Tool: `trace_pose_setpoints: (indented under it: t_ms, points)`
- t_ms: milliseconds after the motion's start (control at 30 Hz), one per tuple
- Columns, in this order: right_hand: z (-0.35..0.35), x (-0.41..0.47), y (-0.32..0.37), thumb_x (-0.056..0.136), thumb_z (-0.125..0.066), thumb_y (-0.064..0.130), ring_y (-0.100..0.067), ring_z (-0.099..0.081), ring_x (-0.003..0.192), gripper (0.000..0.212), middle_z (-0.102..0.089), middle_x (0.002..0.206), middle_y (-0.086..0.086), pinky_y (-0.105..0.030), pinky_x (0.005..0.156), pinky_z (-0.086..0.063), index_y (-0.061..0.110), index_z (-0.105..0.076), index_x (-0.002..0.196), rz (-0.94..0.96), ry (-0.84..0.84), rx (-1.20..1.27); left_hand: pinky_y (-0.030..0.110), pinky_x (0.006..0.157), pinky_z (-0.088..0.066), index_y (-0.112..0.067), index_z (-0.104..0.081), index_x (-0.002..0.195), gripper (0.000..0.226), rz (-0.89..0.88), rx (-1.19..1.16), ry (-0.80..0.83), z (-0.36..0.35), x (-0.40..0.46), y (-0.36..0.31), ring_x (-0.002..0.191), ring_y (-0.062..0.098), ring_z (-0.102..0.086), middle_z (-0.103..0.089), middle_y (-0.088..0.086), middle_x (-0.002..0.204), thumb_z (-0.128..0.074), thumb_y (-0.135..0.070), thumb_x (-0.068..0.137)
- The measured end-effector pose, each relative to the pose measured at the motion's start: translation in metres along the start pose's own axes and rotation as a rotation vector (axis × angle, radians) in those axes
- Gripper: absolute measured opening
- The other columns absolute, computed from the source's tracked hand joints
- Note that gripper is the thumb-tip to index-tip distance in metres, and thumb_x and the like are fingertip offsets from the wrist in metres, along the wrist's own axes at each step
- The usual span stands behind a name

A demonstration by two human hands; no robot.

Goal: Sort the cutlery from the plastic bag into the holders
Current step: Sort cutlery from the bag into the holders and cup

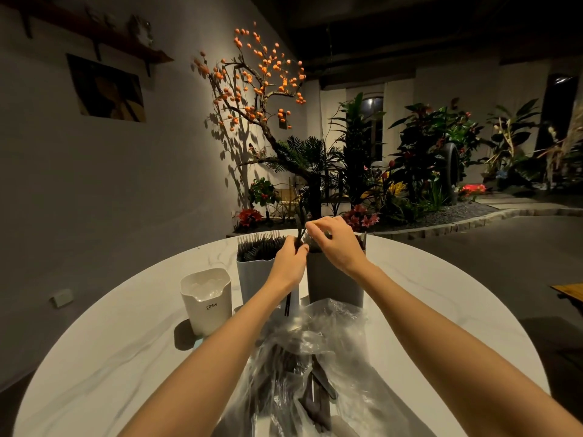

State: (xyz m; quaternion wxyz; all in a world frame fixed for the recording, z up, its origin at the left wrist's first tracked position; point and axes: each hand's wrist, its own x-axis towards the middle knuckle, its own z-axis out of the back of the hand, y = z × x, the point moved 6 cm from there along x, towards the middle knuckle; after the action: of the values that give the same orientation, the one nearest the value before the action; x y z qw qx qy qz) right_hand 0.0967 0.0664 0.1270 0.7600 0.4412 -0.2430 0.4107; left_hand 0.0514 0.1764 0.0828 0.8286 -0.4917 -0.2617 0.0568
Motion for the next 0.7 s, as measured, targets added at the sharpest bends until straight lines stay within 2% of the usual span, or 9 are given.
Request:
trace_pose_setpoints:
  t_ms: [100,200,267,400,467,533,600,700]
  points:
    - [-0.011,0.004,0.002,0.091,-0.062,0.035,-0.014,-0.06,0.107,0.046,-0.064,0.117,-0.004,-0.024,0.089,-0.05,0.008,-0.058,0.129,-0.184,0.153,0.347,0.031,0.064,-0.036,-0.006,-0.049,0.106,0.017,-0.004,0.048,0.012,0.005,-0.005,0.0,0.067,0.013,-0.041,-0.048,0.0,0.078,-0.038,-0.017,0.1]
    - [-0.019,0.003,0.002,0.087,-0.069,0.031,-0.009,-0.063,0.089,0.046,-0.067,0.111,-0.007,-0.011,0.068,-0.048,0.006,-0.059,0.124,-0.243,0.262,0.4,0.032,0.07,-0.041,-0.009,-0.05,0.114,0.02,-0.002,0.105,0.031,0.012,-0.013,0.0,0.075,0.014,-0.048,-0.055,0.001,0.09,-0.039,-0.018,0.101]
    - [-0.022,0.0,0.008,0.088,-0.069,0.026,-0.007,-0.062,0.074,0.037,-0.07,0.102,-0.013,-0.011,0.056,-0.045,0.003,-0.062,0.116,-0.234,0.282,0.415,0.033,0.08,-0.045,-0.009,-0.051,0.12,0.024,-0.007,0.169,0.032,0.018,-0.017,0.001,0.088,0.017,-0.054,-0.059,0.003,0.102,-0.042,-0.021,0.101]
    - [-0.031,-0.005,0.023,0.092,-0.064,0.024,-0.008,-0.057,0.067,0.028,-0.068,0.09,-0.01,-0.014,0.053,-0.044,0.001,-0.067,0.108,-0.226,0.341,0.415,0.042,0.091,-0.05,-0.011,-0.044,0.131,0.034,0.021,0.301,0.043,0.028,-0.024,0.004,0.103,0.023,-0.059,-0.06,0.005,0.117,-0.047,-0.022,0.098]
    - [-0.037,-0.005,0.028,0.094,-0.059,0.028,-0.007,-0.049,0.059,0.029,-0.062,0.077,-0.006,-0.015,0.05,-0.039,0.0,-0.067,0.101,-0.246,0.382,0.372,0.045,0.093,-0.05,-0.012,-0.038,0.134,0.04,0.025,0.367,0.065,0.03,-0.028,0.004,0.106,0.025,-0.058,-0.058,0.004,0.12,-0.048,-0.022,0.097]
    - [-0.042,-0.006,0.031,0.098,-0.054,0.026,-0.007,-0.042,0.052,0.027,-0.053,0.065,-0.002,-0.014,0.045,-0.032,0.001,-0.063,0.095,-0.278,0.413,0.311,0.041,0.085,-0.051,-0.01,-0.036,0.129,0.037,0.025,0.384,0.078,0.033,-0.032,0.002,0.098,0.023,-0.059,-0.058,0.004,0.11,-0.048,-0.022,0.097]
    - [-0.045,-0.005,0.031,0.101,-0.047,0.021,-0.009,-0.04,0.051,0.025,-0.049,0.063,-0.002,-0.013,0.042,-0.031,0.0,-0.06,0.096,-0.318,0.389,0.284,0.032,0.066,-0.045,-0.01,-0.037,0.117,0.024,0.048,0.323,0.1,0.036,-0.034,0.002,0.075,0.016,-0.052,-0.052,0.001,0.089,-0.047,-0.02,0.098]
    - [-0.042,-0.001,0.025,0.101,-0.043,0.02,-0.011,-0.042,0.054,0.023,-0.049,0.063,-0.001,-0.016,0.045,-0.035,0.004,-0.056,0.089,-0.333,0.263,0.214,0.029,0.06,-0.038,-0.013,-0.041,0.101,0.015,0.097,0.111,0.158,0.04,-0.038,0.007,0.06,0.013,-0.043,-0.048,0.001,0.072,-0.046,-0.027,0.1]
